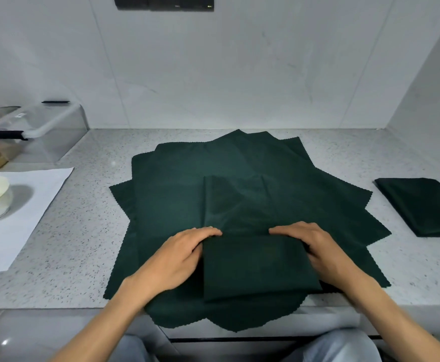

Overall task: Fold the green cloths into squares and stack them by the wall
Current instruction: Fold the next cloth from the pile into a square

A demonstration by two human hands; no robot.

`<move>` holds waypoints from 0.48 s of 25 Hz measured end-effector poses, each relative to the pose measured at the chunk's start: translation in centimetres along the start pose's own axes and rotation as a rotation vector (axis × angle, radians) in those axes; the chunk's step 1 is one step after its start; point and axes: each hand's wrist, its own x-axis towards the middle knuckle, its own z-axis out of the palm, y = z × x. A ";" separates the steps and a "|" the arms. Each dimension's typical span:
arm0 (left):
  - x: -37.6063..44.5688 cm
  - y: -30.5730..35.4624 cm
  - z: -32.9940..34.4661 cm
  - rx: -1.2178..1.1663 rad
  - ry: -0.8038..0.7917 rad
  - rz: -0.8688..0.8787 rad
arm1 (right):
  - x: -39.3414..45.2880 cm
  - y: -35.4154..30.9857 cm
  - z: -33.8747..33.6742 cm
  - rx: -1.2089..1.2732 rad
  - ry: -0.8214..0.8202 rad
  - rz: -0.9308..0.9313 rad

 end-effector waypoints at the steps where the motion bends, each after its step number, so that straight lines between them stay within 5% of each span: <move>1: 0.6 0.2 -0.6 -0.130 -0.019 -0.052 | 0.8 -0.6 -0.5 0.131 0.008 0.072; 4: 3.4 0.6 -2.0 -0.461 0.077 -0.274 | 5.0 -1.6 -1.2 0.428 0.036 0.442; 7: 5.3 -0.1 -2.1 -0.429 0.238 -0.523 | 8.0 -1.3 -0.8 0.490 -0.029 0.917; 12: 4.8 0.4 -0.6 -0.362 0.325 -0.562 | 7.3 -0.9 -0.6 0.497 -0.018 0.988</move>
